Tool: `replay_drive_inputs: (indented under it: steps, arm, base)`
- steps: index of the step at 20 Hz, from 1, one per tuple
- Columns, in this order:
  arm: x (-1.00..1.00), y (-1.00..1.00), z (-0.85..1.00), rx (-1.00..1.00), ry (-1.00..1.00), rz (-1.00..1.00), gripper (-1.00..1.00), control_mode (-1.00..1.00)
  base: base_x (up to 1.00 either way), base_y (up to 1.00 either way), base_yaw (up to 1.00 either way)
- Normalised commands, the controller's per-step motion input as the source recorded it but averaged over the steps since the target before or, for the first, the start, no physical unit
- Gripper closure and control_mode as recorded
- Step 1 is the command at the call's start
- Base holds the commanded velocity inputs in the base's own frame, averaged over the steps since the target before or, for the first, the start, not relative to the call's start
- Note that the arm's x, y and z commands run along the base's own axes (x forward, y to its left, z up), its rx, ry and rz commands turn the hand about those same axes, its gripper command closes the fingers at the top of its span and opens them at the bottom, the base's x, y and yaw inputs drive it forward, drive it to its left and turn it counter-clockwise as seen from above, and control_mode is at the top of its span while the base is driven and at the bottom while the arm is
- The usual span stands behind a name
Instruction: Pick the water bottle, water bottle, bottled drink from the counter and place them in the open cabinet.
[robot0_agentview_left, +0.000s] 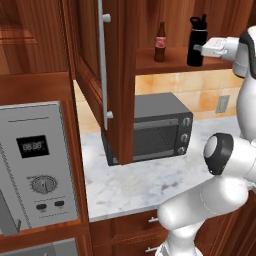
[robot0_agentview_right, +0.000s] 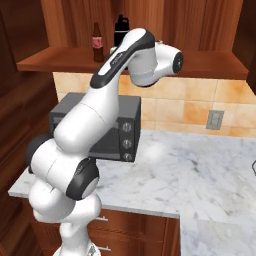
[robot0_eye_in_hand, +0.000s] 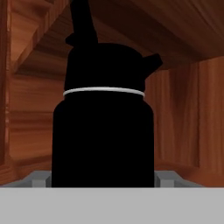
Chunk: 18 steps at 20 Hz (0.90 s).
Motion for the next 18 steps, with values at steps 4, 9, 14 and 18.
replay_drive_inputs:
  steps: [4, 9, 14, 18]
  arm:
    - [0.38, -0.01, -0.19, 0.00, -0.01, 0.00, 1.00, -1.00]
    - [0.44, 0.00, -0.24, 0.00, 0.00, 0.00, 1.00, -1.00]
    - [0.42, 0.00, -0.28, 0.00, 0.00, 0.00, 1.00, -1.00]
    - [0.38, 0.00, -0.34, 0.00, 0.00, 0.00, 1.00, -1.00]
  base:
    - [0.00, 0.00, 0.00]
    - [0.00, 0.00, 0.00]
    - [0.00, 0.00, 0.00]
    - [0.00, 0.00, 0.00]
